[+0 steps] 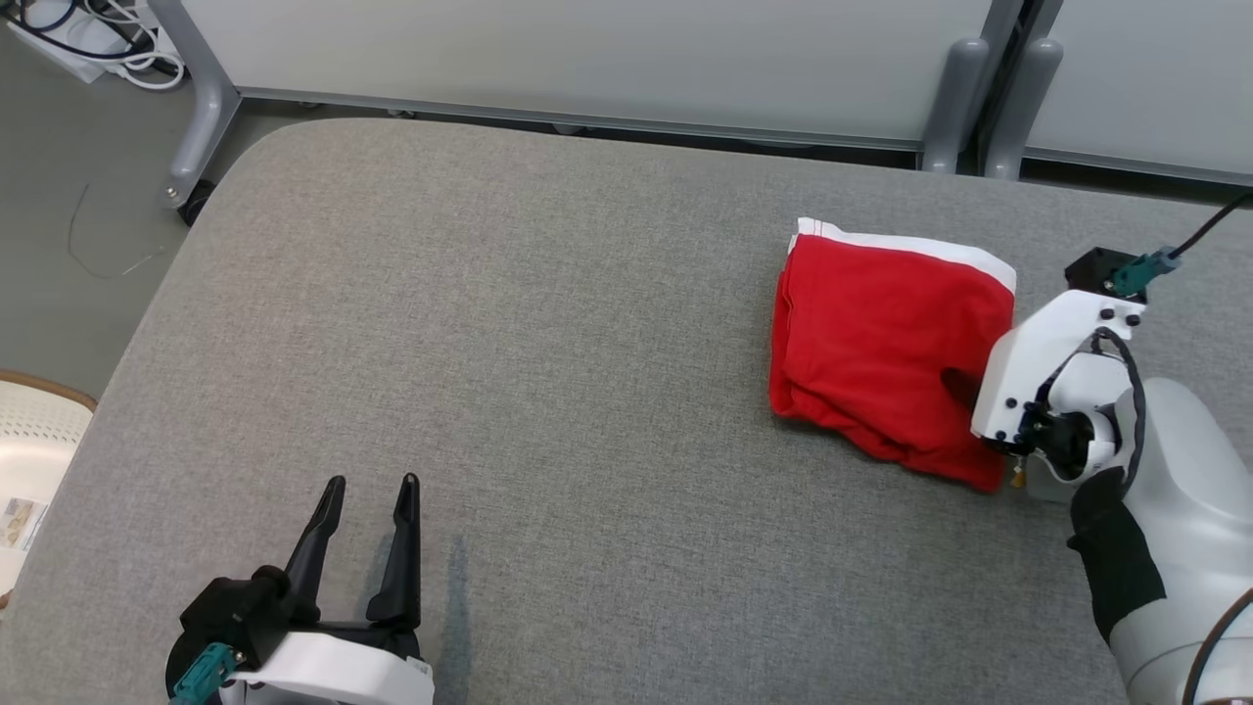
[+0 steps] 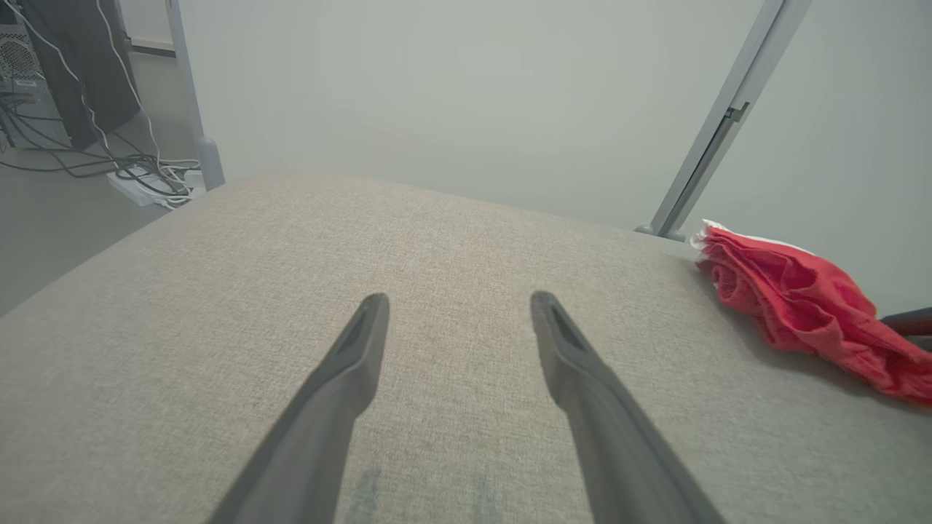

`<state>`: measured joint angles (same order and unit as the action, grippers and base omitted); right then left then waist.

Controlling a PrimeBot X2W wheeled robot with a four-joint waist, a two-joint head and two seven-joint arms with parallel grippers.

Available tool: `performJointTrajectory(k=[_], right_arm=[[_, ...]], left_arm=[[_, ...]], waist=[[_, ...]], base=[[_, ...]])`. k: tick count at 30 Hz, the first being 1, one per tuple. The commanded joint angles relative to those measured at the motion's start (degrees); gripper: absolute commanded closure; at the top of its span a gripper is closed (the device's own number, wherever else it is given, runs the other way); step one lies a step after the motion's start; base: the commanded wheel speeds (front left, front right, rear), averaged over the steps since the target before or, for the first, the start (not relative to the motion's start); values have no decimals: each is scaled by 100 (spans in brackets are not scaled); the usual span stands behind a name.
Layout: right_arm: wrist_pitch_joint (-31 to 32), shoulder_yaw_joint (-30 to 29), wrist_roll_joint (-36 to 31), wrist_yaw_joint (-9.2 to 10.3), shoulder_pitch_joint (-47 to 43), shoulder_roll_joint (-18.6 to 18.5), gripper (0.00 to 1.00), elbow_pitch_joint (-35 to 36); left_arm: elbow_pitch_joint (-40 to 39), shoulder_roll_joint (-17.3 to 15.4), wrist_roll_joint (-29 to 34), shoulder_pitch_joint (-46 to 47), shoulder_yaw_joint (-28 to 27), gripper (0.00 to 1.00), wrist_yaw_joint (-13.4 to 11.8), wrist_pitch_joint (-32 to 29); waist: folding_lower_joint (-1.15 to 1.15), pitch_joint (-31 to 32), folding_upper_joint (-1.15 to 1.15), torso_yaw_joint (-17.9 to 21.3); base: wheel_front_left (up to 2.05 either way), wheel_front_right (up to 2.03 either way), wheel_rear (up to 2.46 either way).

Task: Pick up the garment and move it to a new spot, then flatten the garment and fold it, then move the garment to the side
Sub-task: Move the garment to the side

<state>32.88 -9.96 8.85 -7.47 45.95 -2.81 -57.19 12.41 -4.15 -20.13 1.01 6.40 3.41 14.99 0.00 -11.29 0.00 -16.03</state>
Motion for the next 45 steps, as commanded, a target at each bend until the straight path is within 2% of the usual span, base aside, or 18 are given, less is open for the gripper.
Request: performJointTrajectory(k=[1, 2, 5, 6, 15, 21, 25, 30, 36, 37, 41, 45], right_arm=[[-78, 117, 111, -5, 53, -24, 0, -181], [-137, 215, 172, -4, 91, -25, 20, -304], [-334, 571, 351, -5, 215, -17, 91, -585], [-417, 661, 387, -5, 250, -19, 100, -637], [-1009, 1060, 111, -4, 527, -27, 100, -876], [-926, 1770, -232, -4, 508, -37, 100, -514], [-804, 2208, -364, -4, 358, -199, 100, -154], [-439, 2939, -377, -4, 38, -831, 100, 722], [193, 3603, -163, -3, -476, -1946, 100, 2049], [368, 3741, -97, -4, -599, -2270, 100, 2502], [696, 3879, -48, -3, -807, -2945, 100, 3274], [836, 3957, -159, -3, -887, -3499, 100, 3710]], left_arm=[[14, 3, 29, 84, -14, 0, 25, 22], [30, 9, 37, 90, -20, 0, 39, 22], [66, 24, 46, 109, -45, 0, 66, 22], [78, 26, 49, 114, -47, 0, 79, 22], [112, 40, 99, 39, -92, 0, 142, 23], [70, 46, 123, -71, -152, 0, 153, 23], [47, 53, 124, -144, -152, 0, 148, 23], [-7, 50, 96, -186, -183, 0, 133, 22], [-41, 42, 105, -53, -144, 0, 168, 23], [-51, 31, 103, 2, -133, 0, 173, 23], [-39, -12, 106, 103, -117, 0, 199, 23], [-4, -53, 77, 190, -83, 0, 212, 17]], waist=[[0, 19, 0, 31], [0, 27, 0, 55], [0, 63, 0, 149], [0, 73, 0, 188], [0, 241, 0, 582], [0, 459, 0, 931], [0, 561, 0, 1136], [0, 621, 0, 1505], [0, 473, 0, 1810], [0, 402, 0, 1861], [0, 260, 0, 1922], [0, 121, 0, 1921]], base=[[0, 0, 0], [0, 0, 0], [0, 0, 0], [0, 0, 0], [0, 0, 0], [0, 0, 0], [0, 0, 0], [0, 0, 0], [0, 0, 0], [0, 0, 0], [0, 0, 0], [0, 0, 0]])
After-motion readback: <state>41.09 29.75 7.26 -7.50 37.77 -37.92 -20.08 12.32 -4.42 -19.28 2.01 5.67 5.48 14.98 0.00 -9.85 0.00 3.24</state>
